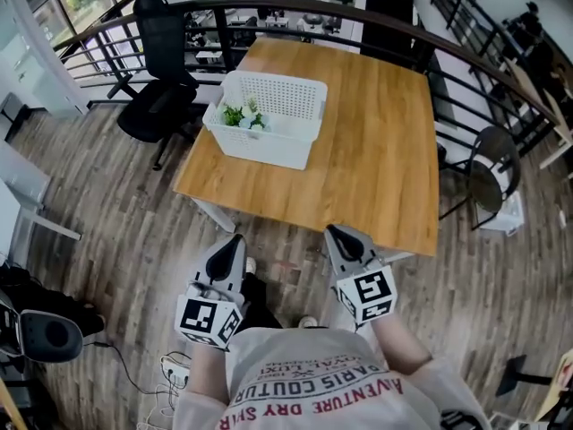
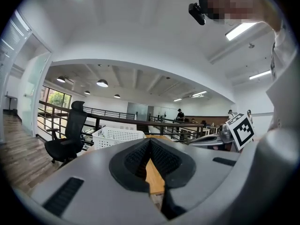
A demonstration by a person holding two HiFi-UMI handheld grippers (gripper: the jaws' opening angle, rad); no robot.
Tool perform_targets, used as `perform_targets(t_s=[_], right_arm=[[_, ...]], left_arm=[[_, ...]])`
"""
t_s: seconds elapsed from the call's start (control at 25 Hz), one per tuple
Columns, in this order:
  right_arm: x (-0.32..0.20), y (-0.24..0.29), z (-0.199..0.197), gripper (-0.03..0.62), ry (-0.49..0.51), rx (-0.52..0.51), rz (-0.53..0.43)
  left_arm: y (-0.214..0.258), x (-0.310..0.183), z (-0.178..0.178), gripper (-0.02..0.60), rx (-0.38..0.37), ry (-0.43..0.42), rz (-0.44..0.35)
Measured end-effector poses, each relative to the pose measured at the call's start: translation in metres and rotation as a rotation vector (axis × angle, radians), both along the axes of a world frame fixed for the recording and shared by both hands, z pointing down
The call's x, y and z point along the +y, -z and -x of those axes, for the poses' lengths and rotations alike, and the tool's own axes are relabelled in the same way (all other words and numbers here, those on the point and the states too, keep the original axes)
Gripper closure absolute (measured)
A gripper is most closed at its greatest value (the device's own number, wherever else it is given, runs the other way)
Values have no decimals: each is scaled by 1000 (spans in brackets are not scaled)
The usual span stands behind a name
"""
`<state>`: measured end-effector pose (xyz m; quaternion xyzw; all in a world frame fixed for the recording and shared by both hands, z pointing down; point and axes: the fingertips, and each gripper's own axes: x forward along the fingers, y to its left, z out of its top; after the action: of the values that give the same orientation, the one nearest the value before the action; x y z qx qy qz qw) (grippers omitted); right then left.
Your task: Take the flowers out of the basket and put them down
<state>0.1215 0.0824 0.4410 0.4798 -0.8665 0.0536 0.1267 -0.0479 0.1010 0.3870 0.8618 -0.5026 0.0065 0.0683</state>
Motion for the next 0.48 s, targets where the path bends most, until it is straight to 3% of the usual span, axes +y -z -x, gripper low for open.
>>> perform_targets(t_s=[0.16,0.48], right_arm=[[-49,-4,17,566,-38,21,-12],[-165,8,76,566,-140,1,-6]], left_arm=[[-5,-64,12,560,64,-44,-1],[8,-208,59,560,37,-216,-24]])
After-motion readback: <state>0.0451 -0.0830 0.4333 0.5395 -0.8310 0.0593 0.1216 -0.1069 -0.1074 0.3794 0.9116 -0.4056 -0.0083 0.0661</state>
